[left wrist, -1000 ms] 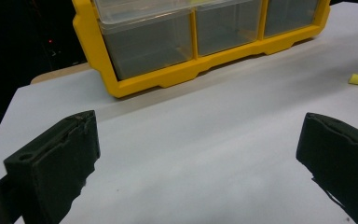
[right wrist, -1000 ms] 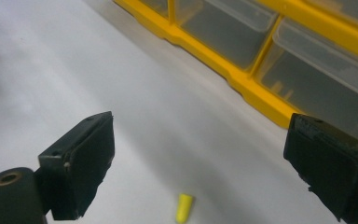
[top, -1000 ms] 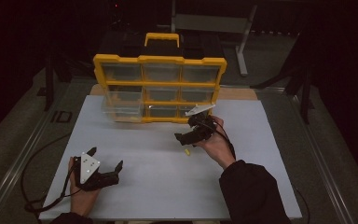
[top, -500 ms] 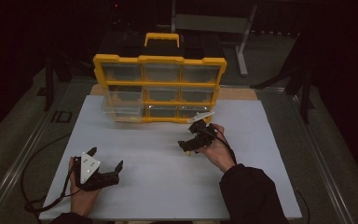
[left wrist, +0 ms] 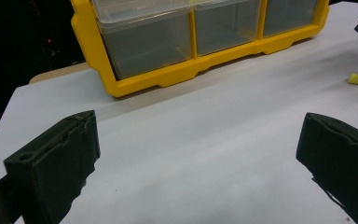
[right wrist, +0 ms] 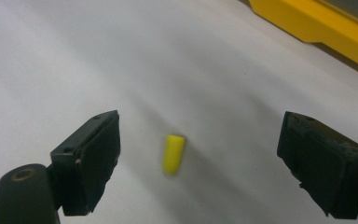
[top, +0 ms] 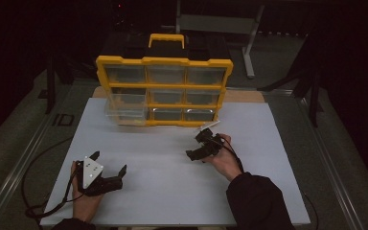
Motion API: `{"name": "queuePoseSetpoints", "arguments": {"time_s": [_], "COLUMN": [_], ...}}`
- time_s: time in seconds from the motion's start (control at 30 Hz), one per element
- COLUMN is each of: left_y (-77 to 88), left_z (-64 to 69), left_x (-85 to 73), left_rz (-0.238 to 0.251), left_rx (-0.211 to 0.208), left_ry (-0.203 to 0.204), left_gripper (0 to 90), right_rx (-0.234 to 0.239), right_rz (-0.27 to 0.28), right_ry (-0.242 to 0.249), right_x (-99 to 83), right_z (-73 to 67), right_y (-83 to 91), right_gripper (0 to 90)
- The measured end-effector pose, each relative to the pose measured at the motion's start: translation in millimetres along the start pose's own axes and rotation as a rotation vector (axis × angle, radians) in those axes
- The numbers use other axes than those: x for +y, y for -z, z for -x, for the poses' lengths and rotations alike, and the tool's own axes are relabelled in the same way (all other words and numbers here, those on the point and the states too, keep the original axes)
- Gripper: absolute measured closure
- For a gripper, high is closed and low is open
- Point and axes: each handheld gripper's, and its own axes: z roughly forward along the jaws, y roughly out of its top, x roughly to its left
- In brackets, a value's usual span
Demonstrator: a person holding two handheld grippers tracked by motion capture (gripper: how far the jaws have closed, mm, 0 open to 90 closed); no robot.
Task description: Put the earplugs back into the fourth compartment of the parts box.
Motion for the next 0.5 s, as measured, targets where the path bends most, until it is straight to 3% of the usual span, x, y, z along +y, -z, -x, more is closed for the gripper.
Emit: {"name": "queuePoseSetpoints", "arguments": {"time_s": [0.5], "left_y": [0.4], "left_z": [-0.1], "left_x": [0.1], "left_rz": [0.000], "left_rx": [0.001], "left_ry": [0.001], "left_gripper": [0.0], "right_rx": [-0.008], "right_rz": [-0.031], "right_ry": [-0.004], "right_x": [-5.3], "right_z": [-2.9], "right_y": [-12.0], "right_gripper": [15.7]}}
